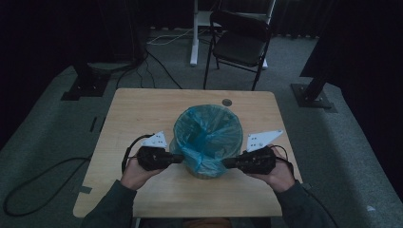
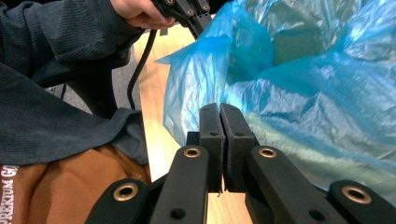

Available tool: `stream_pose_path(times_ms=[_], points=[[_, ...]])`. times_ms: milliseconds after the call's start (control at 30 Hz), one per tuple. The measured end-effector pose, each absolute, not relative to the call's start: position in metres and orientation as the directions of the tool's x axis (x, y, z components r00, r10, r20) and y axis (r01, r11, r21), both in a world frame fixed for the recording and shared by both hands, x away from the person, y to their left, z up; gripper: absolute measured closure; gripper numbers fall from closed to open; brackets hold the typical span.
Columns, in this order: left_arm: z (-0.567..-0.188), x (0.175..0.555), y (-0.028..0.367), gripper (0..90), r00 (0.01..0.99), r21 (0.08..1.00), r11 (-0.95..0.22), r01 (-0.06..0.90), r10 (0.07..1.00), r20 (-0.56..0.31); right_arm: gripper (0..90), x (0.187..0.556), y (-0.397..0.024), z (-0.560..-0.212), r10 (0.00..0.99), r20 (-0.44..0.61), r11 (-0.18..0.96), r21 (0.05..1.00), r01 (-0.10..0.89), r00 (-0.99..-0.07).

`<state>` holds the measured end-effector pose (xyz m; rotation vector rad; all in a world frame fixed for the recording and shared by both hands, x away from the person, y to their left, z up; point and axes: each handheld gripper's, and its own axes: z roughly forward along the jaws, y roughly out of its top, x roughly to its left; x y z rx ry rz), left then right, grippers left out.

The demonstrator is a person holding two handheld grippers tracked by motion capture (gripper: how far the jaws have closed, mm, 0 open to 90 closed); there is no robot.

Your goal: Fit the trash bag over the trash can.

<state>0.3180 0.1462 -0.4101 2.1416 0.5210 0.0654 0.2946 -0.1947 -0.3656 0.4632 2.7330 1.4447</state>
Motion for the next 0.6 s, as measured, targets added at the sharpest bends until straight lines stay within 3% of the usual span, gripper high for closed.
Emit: stream_pose_path(times_ms=[600], points=[[-0.418,0.329,0.143,88.4,0.901,0.787,-0.499,0.362,0.404,-0.157,89.6,0.304,-0.199,-0.387,0.293,0.170,0.534,0.787,0.308,-0.941]])
